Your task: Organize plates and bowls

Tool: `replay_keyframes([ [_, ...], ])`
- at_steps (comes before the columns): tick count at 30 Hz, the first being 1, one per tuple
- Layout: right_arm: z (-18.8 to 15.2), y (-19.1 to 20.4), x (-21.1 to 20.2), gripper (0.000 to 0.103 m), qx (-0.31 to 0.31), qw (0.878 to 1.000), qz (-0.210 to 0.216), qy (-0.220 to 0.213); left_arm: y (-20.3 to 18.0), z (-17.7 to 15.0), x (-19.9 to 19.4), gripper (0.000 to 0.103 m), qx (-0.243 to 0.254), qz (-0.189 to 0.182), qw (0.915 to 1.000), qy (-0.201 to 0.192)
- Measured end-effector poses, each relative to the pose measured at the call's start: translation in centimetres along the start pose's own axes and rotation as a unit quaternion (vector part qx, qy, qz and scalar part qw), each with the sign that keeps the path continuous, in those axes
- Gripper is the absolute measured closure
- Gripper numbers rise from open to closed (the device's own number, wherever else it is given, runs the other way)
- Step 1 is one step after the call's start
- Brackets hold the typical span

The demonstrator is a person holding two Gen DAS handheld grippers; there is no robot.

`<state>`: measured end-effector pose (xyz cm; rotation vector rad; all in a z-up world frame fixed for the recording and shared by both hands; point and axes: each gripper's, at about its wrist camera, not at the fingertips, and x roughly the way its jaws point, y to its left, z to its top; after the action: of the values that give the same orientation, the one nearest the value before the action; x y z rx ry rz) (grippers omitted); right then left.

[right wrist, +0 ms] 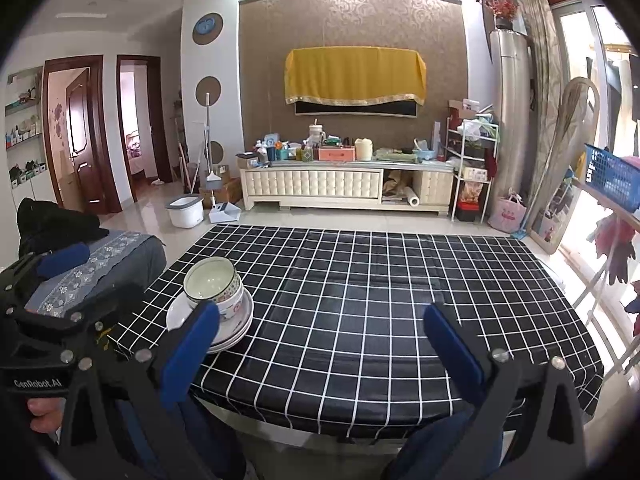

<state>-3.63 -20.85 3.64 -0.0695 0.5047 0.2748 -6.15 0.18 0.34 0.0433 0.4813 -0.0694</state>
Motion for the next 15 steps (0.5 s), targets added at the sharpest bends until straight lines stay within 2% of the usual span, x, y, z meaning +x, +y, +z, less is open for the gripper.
replay_keyframes([
  [15,-0.04,-0.18,-0.04,0.000,-0.002,1.000,-0.002,0.003,0.38,-0.40,-0.24,0.000,-0.007,0.004,1.0000,0.002],
])
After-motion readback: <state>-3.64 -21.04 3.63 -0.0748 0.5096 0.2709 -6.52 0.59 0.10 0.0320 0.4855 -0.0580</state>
